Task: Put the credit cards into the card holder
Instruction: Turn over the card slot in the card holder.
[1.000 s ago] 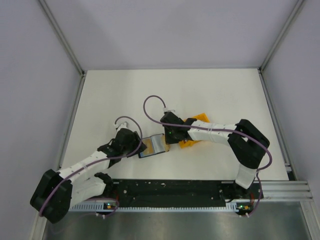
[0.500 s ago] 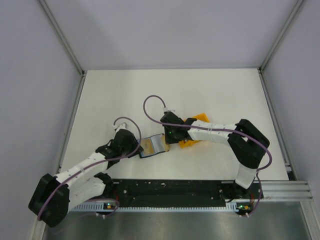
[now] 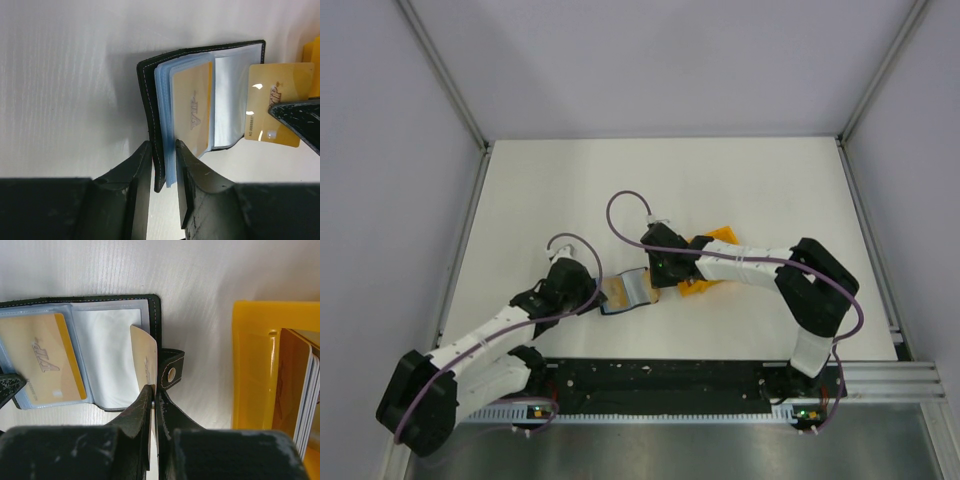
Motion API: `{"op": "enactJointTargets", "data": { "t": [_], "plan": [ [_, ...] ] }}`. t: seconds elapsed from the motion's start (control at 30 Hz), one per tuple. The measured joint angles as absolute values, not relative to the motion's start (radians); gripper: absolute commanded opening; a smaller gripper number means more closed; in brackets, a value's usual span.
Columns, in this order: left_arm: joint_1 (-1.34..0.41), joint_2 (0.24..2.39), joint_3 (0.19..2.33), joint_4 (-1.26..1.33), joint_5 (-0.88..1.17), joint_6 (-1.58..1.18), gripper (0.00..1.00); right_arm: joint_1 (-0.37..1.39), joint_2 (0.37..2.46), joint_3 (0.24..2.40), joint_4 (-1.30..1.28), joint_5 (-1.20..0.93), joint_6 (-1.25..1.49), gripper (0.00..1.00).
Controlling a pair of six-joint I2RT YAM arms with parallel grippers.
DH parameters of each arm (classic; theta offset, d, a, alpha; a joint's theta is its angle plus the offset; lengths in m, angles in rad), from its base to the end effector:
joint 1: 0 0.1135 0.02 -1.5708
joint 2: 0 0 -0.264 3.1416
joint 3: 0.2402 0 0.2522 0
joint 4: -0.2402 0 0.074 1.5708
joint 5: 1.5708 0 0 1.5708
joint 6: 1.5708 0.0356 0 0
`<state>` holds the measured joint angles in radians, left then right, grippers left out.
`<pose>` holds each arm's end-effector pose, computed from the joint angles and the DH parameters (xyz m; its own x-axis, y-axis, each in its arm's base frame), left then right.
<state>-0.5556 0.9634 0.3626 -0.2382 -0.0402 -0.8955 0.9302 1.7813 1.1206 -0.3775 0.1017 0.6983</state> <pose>0.1524 -0.0929 0.1598 -0.7887 -0.4283 -0.4411 -0.1781 0.8458 -0.5029 0.2186 0.2872 0.1745 -0.8874 -0.1202 -0.4452 -0.2563 0.9311 0.2595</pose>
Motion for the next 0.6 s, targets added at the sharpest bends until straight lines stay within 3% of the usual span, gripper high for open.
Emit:
{"op": "enactJointTargets", "data": {
  "t": [0.13, 0.27, 0.6],
  "plan": [
    [-0.556, 0.943, 0.363, -0.225, -0.018, -0.892, 0.29, 0.928, 1.782, 1.121, -0.377, 0.096, 0.698, 0.0],
    [-0.557, 0.937, 0.363, -0.197, 0.02, -0.891, 0.36, 0.926, 1.784, 1.122, -0.374, 0.089, 0.698, 0.0],
    [-0.558, 0.931, 0.363, -0.184, 0.046, -0.891, 0.42, 0.926, 1.8, 1.126, -0.345, 0.064, 0.696, 0.0]
  ]
}}
